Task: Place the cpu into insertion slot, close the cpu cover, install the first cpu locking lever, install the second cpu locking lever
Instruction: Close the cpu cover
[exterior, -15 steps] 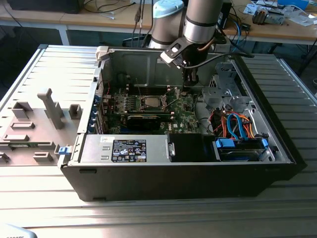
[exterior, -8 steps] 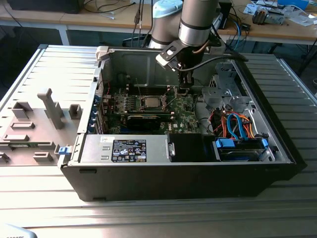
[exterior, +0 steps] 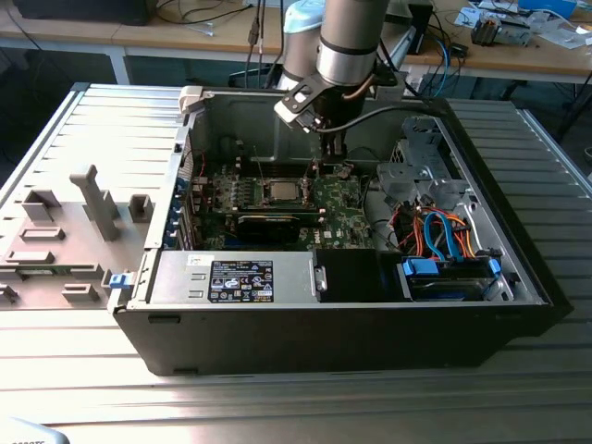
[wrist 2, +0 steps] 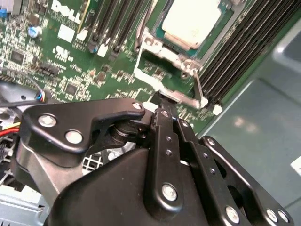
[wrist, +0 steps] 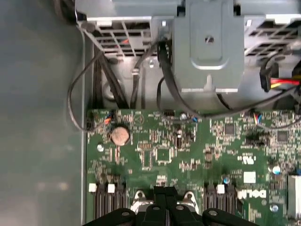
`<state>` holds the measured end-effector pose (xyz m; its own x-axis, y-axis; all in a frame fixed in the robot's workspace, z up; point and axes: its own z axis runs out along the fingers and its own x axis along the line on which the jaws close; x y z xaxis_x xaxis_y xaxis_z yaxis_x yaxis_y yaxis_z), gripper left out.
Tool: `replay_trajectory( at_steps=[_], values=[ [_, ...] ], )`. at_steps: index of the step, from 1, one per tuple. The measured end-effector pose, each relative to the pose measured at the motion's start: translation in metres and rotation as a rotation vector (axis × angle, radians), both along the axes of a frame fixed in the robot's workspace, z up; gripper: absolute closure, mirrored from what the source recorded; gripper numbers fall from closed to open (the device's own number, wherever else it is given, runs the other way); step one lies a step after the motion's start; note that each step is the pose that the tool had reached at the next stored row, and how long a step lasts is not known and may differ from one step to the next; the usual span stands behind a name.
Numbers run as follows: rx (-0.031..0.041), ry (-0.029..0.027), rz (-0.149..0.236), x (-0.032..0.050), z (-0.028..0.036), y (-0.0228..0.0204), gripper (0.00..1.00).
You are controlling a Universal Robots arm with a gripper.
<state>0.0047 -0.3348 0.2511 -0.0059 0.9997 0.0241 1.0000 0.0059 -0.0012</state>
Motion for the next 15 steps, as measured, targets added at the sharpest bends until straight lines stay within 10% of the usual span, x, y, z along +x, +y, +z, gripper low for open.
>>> replay_trajectory(
  at_steps=[12, 15],
  values=[
    [0.0026, 0.0009, 0.0, -0.0232, -0.0035, 0.0, 0.89],
    [0.0025, 0.0011, 0.0, -0.0464, -0.0102, 0.0, 0.89]
  ],
)
